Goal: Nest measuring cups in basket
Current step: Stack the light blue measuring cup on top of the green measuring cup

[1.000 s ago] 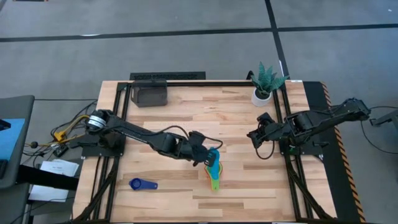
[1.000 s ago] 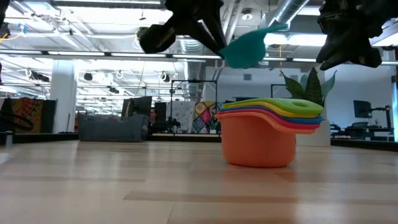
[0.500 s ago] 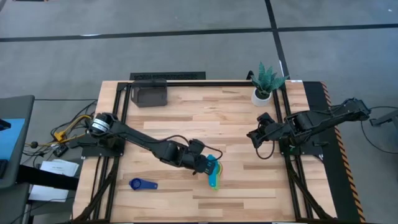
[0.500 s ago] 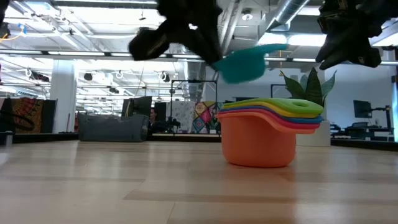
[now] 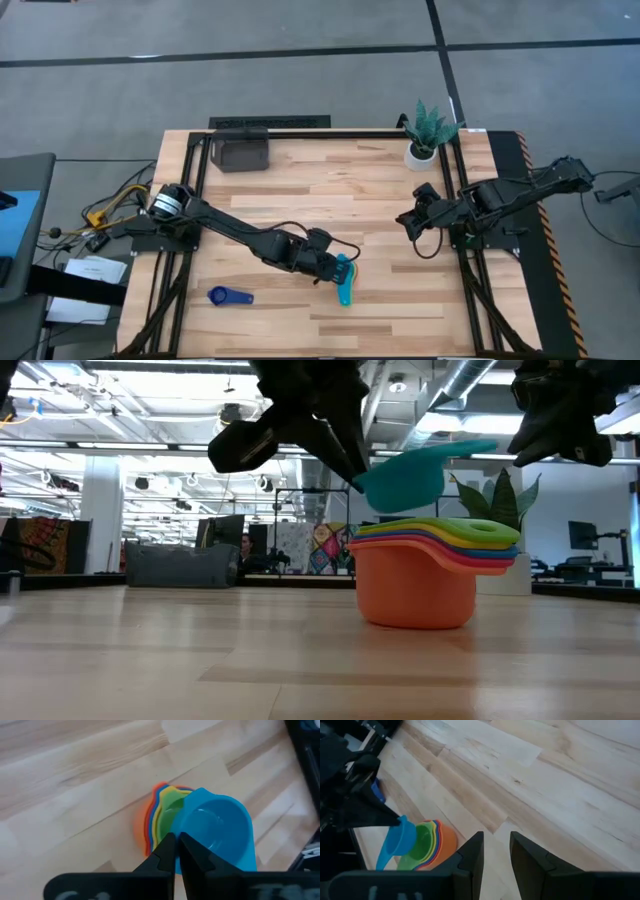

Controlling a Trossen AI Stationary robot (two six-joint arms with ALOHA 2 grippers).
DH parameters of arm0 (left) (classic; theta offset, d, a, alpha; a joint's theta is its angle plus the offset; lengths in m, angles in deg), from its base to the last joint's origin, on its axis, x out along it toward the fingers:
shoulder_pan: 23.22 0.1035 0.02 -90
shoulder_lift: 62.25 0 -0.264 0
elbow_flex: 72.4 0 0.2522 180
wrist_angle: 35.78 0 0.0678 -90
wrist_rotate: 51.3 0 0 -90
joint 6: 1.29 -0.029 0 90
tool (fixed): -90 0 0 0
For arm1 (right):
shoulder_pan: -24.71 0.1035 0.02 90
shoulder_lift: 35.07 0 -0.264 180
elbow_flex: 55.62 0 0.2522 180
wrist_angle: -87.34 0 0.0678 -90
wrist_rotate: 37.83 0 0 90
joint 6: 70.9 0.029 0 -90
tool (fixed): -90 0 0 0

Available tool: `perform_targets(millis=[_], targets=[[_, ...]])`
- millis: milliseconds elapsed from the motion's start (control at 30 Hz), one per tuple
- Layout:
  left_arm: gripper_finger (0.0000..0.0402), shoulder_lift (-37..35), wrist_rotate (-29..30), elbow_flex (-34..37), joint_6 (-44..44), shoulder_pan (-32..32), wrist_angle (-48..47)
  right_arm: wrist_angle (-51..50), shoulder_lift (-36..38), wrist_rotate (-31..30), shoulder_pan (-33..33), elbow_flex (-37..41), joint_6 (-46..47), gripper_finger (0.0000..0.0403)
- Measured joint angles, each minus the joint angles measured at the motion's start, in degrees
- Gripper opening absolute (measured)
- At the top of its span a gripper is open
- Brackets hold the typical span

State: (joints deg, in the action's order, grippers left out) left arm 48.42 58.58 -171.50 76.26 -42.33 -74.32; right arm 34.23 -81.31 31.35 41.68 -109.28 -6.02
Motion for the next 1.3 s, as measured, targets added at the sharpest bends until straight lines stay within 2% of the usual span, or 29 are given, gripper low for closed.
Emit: perform_targets(millis=[900, 1300], targets=[[0.0, 0.0, -0.4, 0.0, -3.7, 0.6, -0.2, -0.2, 0.0, 0.0, -1.0, 0.0, -0.9, 0.0119], [0.0, 0.0, -1.3, 0.0, -0.4, 0.6, -0.2, -0.2, 0.0, -0.2, -1.0, 0.0, -1.0, 0.0119]])
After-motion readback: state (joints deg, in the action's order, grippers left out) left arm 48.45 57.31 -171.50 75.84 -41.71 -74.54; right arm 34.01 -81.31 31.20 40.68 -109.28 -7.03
